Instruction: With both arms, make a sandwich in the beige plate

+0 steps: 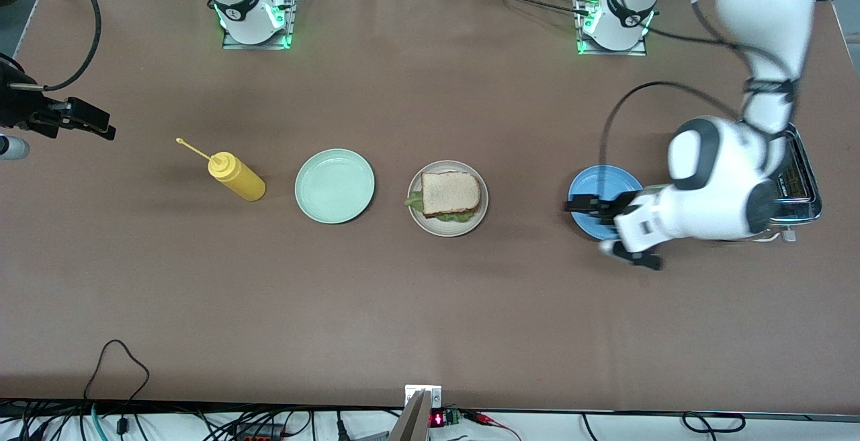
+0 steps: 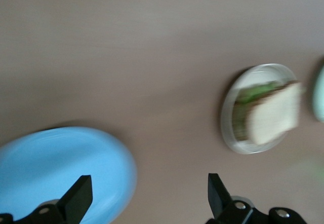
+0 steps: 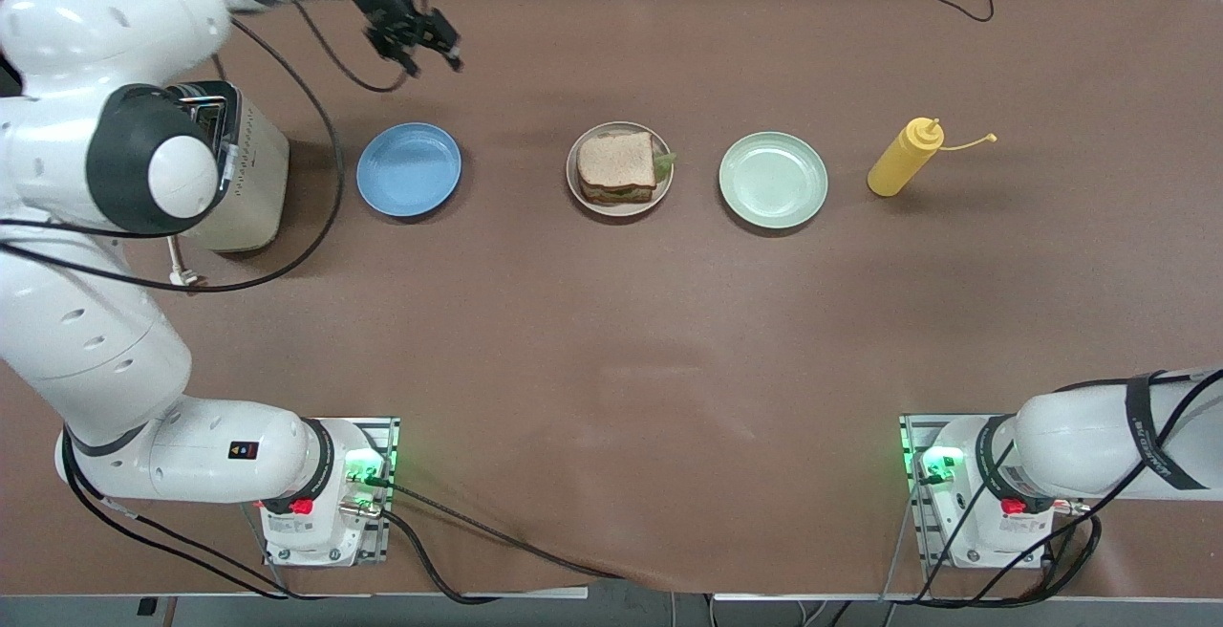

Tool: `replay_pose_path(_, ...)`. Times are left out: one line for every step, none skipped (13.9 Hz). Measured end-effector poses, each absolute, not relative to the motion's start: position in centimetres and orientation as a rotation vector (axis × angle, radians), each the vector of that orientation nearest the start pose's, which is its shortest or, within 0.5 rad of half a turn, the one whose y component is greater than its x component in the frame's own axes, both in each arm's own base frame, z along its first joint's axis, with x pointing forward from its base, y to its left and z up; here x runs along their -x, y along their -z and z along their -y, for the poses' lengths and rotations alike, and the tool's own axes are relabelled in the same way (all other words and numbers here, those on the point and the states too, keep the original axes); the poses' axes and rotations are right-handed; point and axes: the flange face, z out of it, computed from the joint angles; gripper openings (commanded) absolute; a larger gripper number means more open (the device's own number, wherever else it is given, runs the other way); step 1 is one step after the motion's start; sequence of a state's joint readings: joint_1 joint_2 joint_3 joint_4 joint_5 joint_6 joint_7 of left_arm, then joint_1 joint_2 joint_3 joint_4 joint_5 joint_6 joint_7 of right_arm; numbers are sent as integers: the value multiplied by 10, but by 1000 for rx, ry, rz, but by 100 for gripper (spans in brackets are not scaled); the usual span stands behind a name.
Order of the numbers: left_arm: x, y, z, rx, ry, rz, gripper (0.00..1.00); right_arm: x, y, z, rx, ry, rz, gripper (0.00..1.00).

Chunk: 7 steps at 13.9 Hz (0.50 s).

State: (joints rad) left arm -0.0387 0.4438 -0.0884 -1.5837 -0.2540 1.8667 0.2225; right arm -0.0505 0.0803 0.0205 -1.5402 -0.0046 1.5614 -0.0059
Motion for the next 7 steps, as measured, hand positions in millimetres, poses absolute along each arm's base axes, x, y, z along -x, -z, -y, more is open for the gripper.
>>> replay_pose_path(-654,-398,76,3303,-210,-440,100,-577,-596,18,3142,-83,-38,100)
replay_pose_path(-652,-422,60,3242,-192,-438,100,-577,-598,19,3143,-75,-39,100)
replay_pose_path(-650,-443,45,3212,-184,-417,100,-577,-599,19,3143,-72,-41,100)
replay_pose_path(-648,-464,29,3200,-168,-375,100,-577,-599,20,3143,-73,-43,100)
replay_pose_path(-647,-486,15,3198,-131,-323,100,-577,-599,22,3143,-74,-47,100)
replay_pose_path(-645,-509,3,3197,-84,-276,100,-577,-599,23,3143,-75,-50,100)
replay_pose_path(-640,-532,-3,3197,-44,-220,100,-577,-599,24,3143,-75,-52,100)
